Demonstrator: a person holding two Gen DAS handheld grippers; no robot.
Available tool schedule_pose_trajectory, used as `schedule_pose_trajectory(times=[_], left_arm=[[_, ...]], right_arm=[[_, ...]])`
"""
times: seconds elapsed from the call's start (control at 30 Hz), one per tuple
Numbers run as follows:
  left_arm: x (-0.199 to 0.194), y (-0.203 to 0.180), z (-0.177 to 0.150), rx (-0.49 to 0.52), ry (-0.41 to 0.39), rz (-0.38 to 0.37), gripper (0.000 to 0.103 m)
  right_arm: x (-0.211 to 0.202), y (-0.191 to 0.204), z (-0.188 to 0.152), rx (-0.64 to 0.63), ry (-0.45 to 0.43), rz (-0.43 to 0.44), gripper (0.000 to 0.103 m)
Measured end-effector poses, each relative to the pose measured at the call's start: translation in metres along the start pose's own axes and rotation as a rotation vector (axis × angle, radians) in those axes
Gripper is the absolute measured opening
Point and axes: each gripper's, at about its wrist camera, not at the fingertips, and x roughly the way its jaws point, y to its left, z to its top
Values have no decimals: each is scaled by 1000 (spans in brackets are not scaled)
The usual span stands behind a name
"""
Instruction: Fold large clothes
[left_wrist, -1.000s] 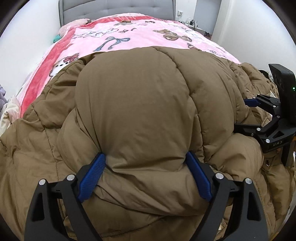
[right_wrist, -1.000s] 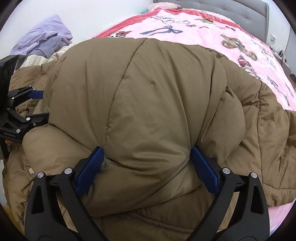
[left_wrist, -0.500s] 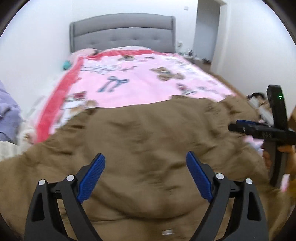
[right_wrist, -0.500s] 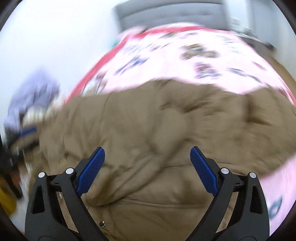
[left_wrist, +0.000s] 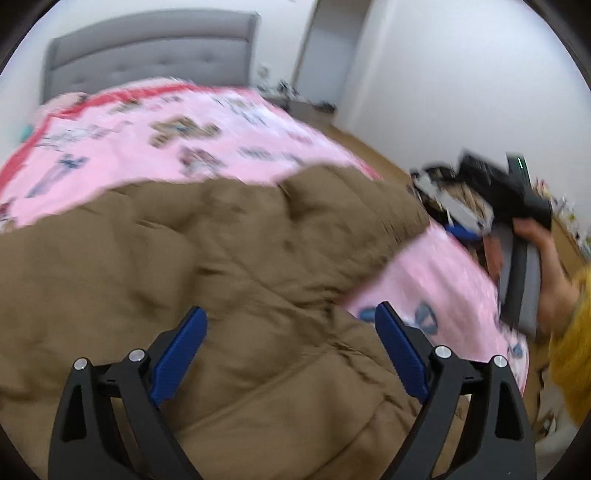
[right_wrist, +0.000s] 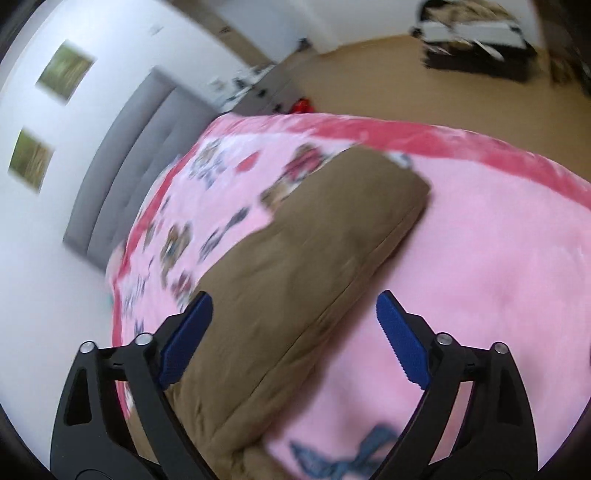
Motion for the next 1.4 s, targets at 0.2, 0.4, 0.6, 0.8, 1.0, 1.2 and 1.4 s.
schedule_pose_trajectory(times=[0.2, 0.4, 0.6, 0.8, 1.0, 1.2, 1.4], left_arm=[[40, -7, -13, 13, 101, 19, 90], [49, 6, -21, -28, 138, 47, 90], [56, -9, -25, 29, 141, 108, 90], [60, -10, -28, 29, 139, 118, 90], [60, -12, -29, 30, 127, 109, 90], [46, -11, -27, 13, 79, 59, 90], [15, -22, -35, 20, 25, -21, 90]], right_arm=[[55, -28, 36, 33, 43, -132, 73], [103, -36, 42, 70, 74, -183, 85], [94, -25, 57, 56, -36, -46, 16], [27, 49, 80, -228, -107, 112, 9], [-71, 186, 37, -606, -102, 422, 9], [-97, 274, -35, -831, 43, 610, 9], [-55, 346, -141, -1063, 343, 665, 9]])
